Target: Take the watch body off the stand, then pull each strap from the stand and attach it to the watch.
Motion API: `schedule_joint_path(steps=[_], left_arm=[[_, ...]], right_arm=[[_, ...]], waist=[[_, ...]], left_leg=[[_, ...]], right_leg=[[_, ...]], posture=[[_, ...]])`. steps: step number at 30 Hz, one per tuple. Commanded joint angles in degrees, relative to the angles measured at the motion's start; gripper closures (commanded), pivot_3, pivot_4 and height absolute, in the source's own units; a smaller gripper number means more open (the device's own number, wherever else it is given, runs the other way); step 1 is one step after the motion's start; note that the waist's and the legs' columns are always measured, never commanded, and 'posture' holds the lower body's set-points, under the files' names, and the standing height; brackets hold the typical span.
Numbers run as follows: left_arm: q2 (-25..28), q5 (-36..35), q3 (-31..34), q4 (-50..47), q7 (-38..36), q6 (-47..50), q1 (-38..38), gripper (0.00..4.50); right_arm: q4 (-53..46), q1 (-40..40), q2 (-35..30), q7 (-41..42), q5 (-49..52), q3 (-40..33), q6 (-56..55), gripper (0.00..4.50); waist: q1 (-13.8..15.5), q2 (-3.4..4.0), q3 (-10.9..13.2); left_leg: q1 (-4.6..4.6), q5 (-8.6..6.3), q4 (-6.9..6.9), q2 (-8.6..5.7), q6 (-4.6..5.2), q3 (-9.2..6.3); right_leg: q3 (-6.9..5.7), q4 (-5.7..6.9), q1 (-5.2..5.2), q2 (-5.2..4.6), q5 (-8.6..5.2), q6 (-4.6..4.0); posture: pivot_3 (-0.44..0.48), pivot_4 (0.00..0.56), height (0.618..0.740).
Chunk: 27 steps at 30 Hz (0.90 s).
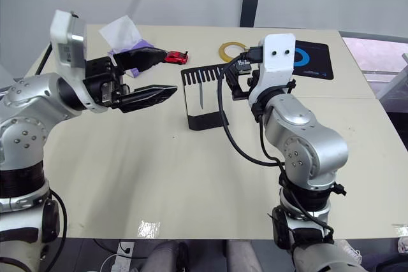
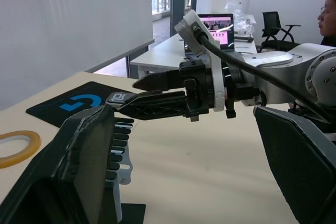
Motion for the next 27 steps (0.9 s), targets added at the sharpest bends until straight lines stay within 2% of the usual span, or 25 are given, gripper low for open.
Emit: schedule_joint_path(steps=[1, 13, 16, 19, 20, 21, 27], left_arm=[[0.2, -1.6, 1.4, -2.8, 0.4, 0.0, 0.1, 0.0], [0.1, -2.1, 1.4, -3.6, 1.2, 0.1, 0.8, 0.0], [0.1, -2.0, 1.4, -3.8, 1.3, 0.0, 1.1, 0.0], [0.0, -2.0, 1.3, -3.8, 1.3, -0.1, 1.2, 0.0], [-0.1, -1.9, 1.3, -3.8, 1.3, -0.2, 1.2, 0.0], [-0.1, -1.9, 1.3, -3.7, 1.3, -0.3, 1.3, 0.0], [-0.3, -1.7, 1.3, -3.4, 1.2, -0.6, 1.4, 0.0]], right_arm=[[-0.6, -1.5, 0.3, 0.5, -0.8, -0.6, -2.1, 0.03], [1.8, -1.8, 1.0, 1.6, -2.4, -0.6, -4.2, 0.03], [2.2, -1.8, 0.8, 2.3, -2.6, -0.2, -5.0, 0.82], [2.4, -1.8, 0.7, 2.9, -2.6, 0.0, -5.3, 2.46], [2.5, -1.8, 0.6, 3.1, -2.5, 0.0, -5.2, 2.82], [2.5, -1.8, 0.6, 3.3, -2.5, 0.1, -5.2, 3.0], [2.1, -1.8, 0.4, 3.9, -2.6, 0.3, -4.9, 3.0]], waist=[[0.0, 0.0, 0.0], [-0.9, 0.0, 0.0], [-1.2, 0.0, 0.0], [-1.2, 0.0, 0.0], [-1.1, 0.0, 0.0], [-1.1, 0.0, 0.0], [-1.2, 0.01, 0.0]], left_leg=[[-0.01, 0.0, 0.0, 0.0, 0.0, 0.0], [-0.02, 0.01, -0.01, 0.0, -0.01, -0.01], [-0.02, 0.01, -0.03, 0.0, -0.02, -0.01], [-0.02, 0.01, -0.04, 0.0, -0.01, -0.01], [-0.02, 0.0, -0.04, 0.0, -0.01, -0.01], [-0.02, 0.0, -0.04, 0.0, -0.01, -0.01], [-0.03, 0.01, -0.05, 0.0, -0.01, -0.01]], right_leg=[[0.0, 0.0, 0.0, 0.0, 0.0, 0.0], [0.0, -0.02, -0.01, -0.01, 0.0, 0.0], [0.0, -0.02, -0.01, -0.01, 0.0, 0.0], [0.0, -0.02, -0.02, -0.01, 0.0, 0.0], [0.0, -0.02, -0.02, -0.01, 0.0, 0.0], [0.0, -0.03, -0.02, -0.02, 0.0, 0.0], [0.0, -0.04, -0.03, -0.02, 0.0, 0.0]], posture=[[0.0, 0.15, 0.738], [0.0, 0.15, 0.738], [0.0, 0.15, 0.738], [0.0, 0.15, 0.738], [0.0, 0.15, 0.738], [0.0, 0.15, 0.738], [0.0, 0.15, 0.738]])
